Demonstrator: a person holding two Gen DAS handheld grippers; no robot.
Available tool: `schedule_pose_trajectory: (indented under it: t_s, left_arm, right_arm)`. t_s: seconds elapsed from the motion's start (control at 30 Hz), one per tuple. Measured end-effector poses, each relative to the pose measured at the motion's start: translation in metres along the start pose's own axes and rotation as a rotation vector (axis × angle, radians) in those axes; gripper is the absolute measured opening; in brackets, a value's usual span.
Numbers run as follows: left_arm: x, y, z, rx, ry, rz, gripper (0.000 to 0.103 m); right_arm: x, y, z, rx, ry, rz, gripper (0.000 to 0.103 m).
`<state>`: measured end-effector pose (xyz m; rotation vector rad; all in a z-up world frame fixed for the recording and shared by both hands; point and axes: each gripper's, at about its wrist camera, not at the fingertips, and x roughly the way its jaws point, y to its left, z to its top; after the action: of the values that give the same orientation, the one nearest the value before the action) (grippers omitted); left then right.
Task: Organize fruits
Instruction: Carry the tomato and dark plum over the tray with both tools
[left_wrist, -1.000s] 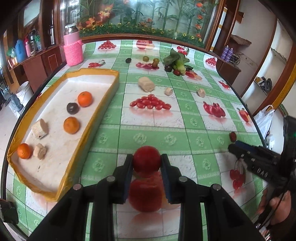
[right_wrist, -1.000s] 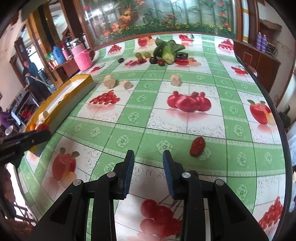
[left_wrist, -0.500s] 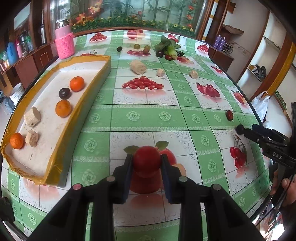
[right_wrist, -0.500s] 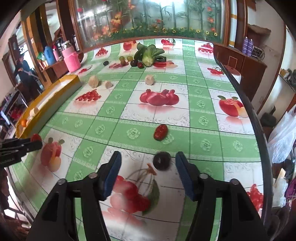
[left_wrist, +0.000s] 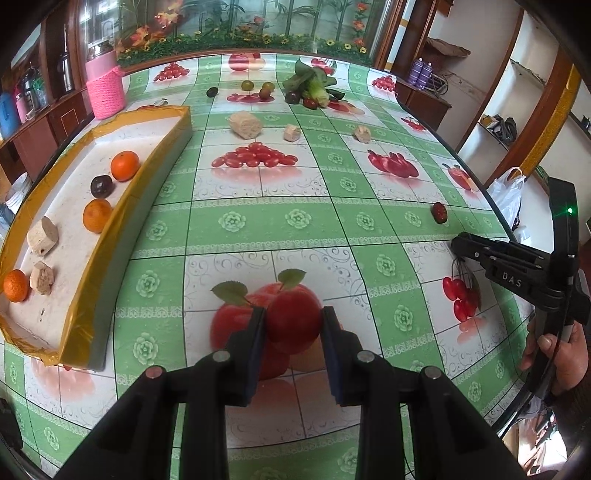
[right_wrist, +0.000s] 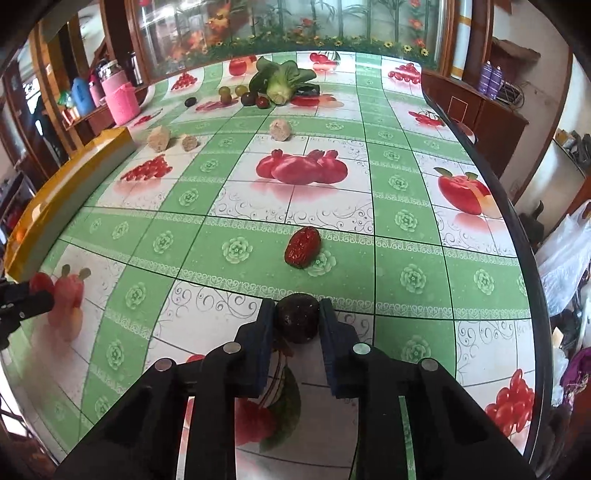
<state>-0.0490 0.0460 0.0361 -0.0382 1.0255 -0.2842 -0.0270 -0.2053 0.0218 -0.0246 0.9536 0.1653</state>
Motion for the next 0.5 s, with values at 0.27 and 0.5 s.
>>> schedule_pose_trajectory:
  t_s: [0.27,0.5]
  left_arm:
    - [-0.02,0.006,0.007,-0.024,-0.053,-0.021,0.032]
    - [-0.042,0.029,0.01,-0.069,-0.104,-0.002,0.032]
  right_arm:
    - [-0.025,0.025,0.005,-0.058,-0.034,0.027,0.023]
    - [-0.032,0.06,0.022,-0.113,-0.064,0.076,0.023]
